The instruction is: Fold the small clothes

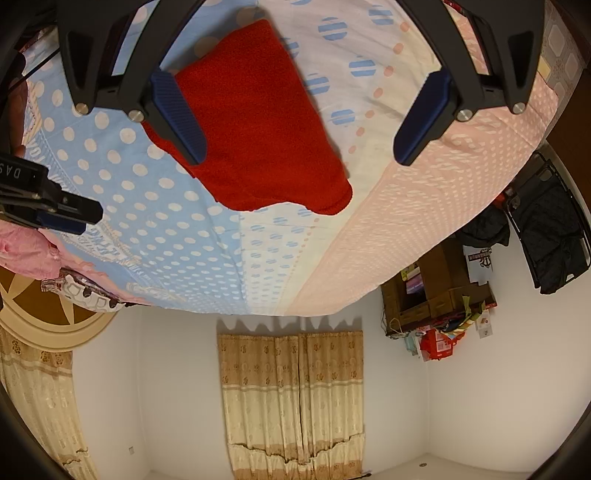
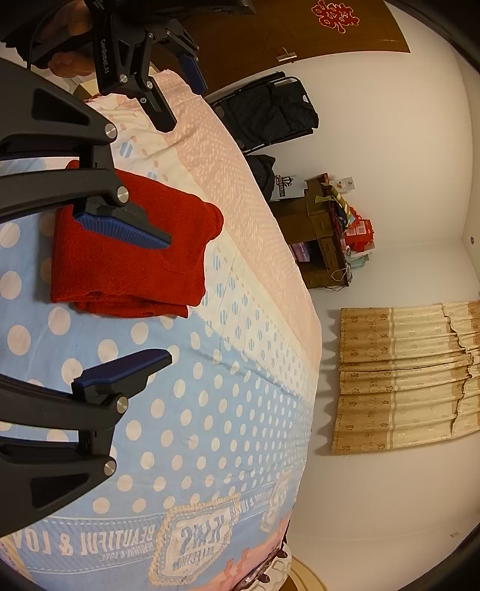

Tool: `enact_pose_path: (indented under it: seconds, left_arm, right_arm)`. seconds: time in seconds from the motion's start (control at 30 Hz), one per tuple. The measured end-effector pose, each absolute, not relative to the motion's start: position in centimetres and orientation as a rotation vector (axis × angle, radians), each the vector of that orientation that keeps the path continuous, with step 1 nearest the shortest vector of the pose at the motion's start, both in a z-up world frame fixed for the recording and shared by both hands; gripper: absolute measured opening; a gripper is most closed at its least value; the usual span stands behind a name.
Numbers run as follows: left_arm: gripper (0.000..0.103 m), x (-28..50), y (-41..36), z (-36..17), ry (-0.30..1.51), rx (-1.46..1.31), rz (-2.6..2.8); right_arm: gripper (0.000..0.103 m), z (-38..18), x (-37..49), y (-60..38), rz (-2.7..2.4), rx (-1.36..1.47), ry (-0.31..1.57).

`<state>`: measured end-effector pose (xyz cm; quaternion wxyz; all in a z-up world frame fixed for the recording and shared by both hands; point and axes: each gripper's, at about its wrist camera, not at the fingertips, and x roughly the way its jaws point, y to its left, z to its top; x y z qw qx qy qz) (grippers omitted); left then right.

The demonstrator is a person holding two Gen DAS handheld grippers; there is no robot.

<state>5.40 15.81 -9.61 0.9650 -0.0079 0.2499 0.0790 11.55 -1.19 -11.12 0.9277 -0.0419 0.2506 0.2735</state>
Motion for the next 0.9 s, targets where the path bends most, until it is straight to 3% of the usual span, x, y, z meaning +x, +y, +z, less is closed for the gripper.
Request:
enact_pose_path:
  seconds: [0.33, 0.47, 0.9]
  left_arm:
    - [0.103, 5.3, 15.6, -9.8, 0.507, -0.016, 0.160]
    - [0.103, 5.3, 15.6, -9.8, 0.506, -0.014, 0.162]
    - [0.103, 4.8, 16.5, -9.1, 0.488, -0.038, 0.188]
  right_arm:
    - [0.058, -11.1, 11.6, -1.2, 0.559, -0.086, 0.511]
    - [0.068, -11.3, 11.4, -1.6, 0.551, -0.068, 0.504]
    - [0.068, -10.3, 10.4, -1.4, 0.547, -0.075, 0.444]
